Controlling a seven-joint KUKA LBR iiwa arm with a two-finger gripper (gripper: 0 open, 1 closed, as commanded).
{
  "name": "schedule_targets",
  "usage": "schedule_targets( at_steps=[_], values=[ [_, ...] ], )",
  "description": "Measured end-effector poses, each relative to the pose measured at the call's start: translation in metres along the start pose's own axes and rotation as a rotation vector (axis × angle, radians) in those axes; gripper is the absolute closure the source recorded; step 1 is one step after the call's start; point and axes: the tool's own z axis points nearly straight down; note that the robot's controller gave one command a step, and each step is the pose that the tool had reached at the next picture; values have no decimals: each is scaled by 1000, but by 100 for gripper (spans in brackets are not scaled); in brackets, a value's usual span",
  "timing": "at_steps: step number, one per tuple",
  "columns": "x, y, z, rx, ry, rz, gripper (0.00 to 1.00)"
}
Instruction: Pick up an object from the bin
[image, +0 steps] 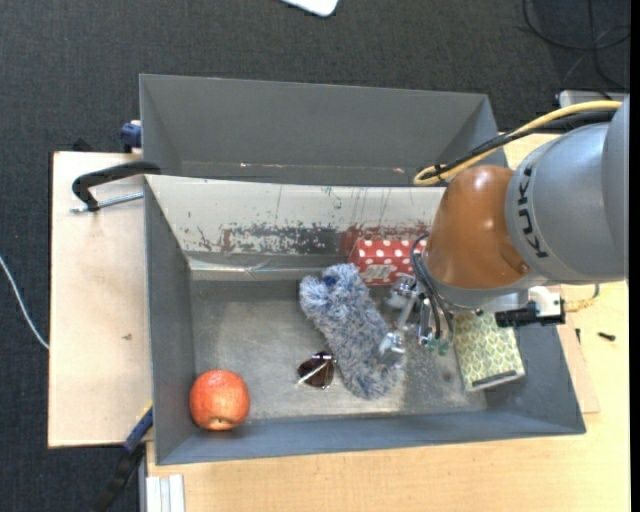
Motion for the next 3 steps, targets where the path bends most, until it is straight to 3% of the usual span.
schedule_targets(
  at_steps=[1,3],
  values=[
    [-6,54,10,-1,-5,175,100],
    [-5,53,5,0,-1,175,100]
  ],
)
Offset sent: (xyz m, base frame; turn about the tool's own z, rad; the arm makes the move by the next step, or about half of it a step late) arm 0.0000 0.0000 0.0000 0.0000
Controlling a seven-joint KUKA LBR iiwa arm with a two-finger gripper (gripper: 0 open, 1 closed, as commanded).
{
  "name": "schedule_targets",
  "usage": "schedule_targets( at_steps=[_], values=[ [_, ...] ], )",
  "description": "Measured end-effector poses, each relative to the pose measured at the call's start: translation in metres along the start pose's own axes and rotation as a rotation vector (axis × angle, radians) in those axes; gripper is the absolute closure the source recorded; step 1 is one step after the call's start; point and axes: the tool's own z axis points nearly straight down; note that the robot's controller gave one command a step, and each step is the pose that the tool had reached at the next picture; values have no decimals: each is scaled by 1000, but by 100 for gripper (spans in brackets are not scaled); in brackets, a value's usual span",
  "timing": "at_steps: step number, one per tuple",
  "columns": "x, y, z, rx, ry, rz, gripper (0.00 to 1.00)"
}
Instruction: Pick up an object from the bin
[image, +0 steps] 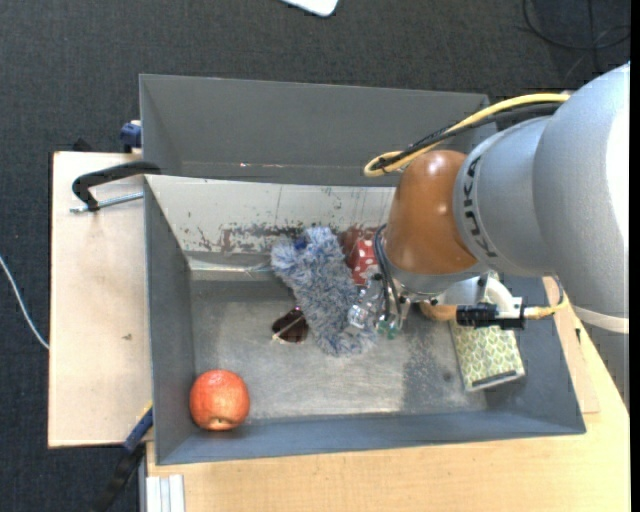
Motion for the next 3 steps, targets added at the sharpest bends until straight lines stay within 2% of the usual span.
schedule_targets(
  at_steps=[1,3],
  values=[
    [2,0,-19,3,6,0,100],
    [0,1,-52,-2,-1,-1,100]
  ],
)
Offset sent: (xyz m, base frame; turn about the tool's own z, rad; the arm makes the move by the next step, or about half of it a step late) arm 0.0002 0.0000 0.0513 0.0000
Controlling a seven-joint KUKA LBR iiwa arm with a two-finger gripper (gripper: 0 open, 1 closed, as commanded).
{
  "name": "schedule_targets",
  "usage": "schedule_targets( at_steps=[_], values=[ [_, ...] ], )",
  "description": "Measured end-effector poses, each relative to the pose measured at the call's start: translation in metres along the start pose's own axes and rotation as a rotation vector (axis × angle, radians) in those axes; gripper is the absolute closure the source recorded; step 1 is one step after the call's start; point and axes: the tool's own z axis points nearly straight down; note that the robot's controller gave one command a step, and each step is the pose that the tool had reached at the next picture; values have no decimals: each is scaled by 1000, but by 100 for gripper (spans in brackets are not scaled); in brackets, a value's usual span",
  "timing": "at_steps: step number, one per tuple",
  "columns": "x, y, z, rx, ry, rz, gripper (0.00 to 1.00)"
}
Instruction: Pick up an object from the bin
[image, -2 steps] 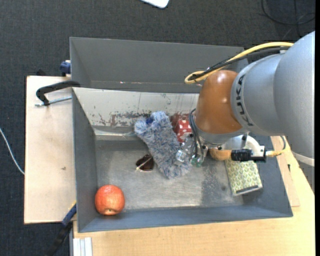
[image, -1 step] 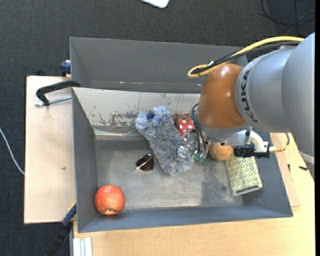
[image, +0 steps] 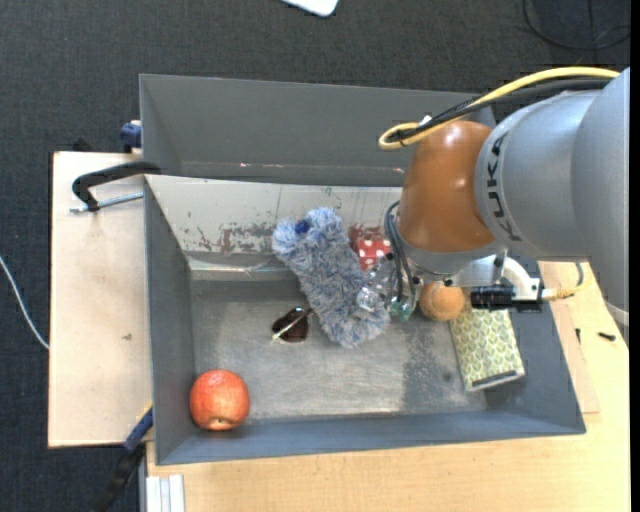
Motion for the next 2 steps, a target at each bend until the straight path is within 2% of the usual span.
schedule_targets(
  at_steps=[2],
  values=[
    [1,0,-19,2,4,-1,100]
  ],
)
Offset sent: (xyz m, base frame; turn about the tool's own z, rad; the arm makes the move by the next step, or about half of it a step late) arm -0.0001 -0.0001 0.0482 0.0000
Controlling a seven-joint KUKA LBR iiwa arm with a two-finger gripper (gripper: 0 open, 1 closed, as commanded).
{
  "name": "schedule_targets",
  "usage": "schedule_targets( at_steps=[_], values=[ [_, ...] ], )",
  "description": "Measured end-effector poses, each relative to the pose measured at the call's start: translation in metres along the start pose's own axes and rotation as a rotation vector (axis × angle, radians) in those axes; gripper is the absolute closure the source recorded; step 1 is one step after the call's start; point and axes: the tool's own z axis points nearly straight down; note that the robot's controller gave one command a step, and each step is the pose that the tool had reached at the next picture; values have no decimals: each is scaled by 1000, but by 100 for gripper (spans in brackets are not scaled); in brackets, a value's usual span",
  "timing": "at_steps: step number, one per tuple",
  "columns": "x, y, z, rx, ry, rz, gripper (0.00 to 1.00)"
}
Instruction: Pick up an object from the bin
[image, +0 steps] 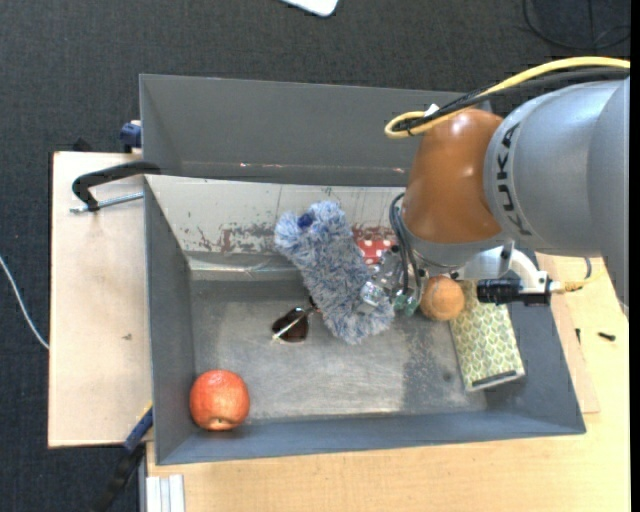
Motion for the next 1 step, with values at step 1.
schedule_targets(
  at_steps=[1],
  values=[
    [-1,1,-10,-2,-3,-1,100]
  ],
)
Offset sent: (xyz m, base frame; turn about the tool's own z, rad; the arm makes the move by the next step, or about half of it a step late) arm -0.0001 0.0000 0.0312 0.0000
